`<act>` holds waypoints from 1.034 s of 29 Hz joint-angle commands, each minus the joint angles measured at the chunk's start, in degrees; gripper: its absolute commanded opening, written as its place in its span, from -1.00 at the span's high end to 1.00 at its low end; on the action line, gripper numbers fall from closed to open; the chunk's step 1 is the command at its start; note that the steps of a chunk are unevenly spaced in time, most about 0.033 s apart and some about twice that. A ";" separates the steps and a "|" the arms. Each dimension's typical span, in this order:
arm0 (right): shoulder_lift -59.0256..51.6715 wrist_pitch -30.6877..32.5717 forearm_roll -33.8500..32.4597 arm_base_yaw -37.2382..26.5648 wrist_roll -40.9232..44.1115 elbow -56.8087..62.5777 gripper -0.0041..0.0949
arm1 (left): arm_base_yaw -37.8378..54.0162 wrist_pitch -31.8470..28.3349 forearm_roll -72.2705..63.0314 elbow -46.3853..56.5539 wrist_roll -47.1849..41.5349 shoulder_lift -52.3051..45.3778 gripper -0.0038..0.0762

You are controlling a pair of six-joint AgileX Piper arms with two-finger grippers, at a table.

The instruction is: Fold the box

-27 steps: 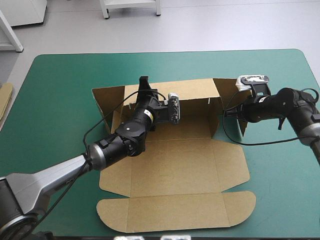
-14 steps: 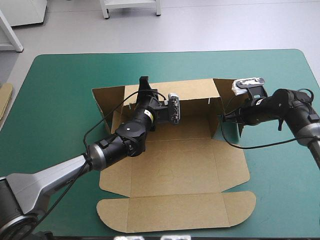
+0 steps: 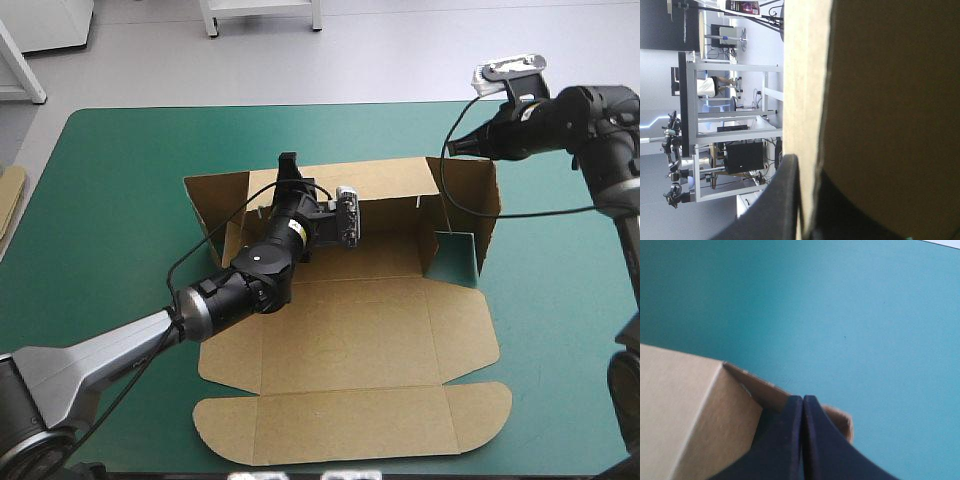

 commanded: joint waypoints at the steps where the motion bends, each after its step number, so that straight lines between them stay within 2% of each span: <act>1: 3.98 1.57 -0.67 -0.08 1.06 -10.10 0.95 | -0.06 3.19 -0.86 -0.79 -1.18 -1.68 0.92; 4: 11.50 3.96 -0.47 -0.08 1.78 -20.11 0.95 | -0.06 3.19 -0.86 -0.79 -1.30 -1.68 0.92; 11: 21.59 8.11 -0.12 -0.51 2.70 -31.18 0.95 | -0.06 3.19 -0.86 -0.79 -1.30 -1.68 0.92; 17: 24.19 10.64 -0.02 -0.61 3.08 -31.37 0.95 | -0.06 3.19 -0.86 -0.79 -1.22 -1.68 0.92; 24: 24.08 10.75 -0.02 -0.61 2.88 -31.24 0.95 | -0.06 3.19 -0.86 -0.79 -1.22 -1.68 0.92; 30: 22.14 10.86 -0.23 -0.73 1.06 -24.84 0.95 | -0.06 3.19 -0.86 -0.79 -1.22 -1.68 0.92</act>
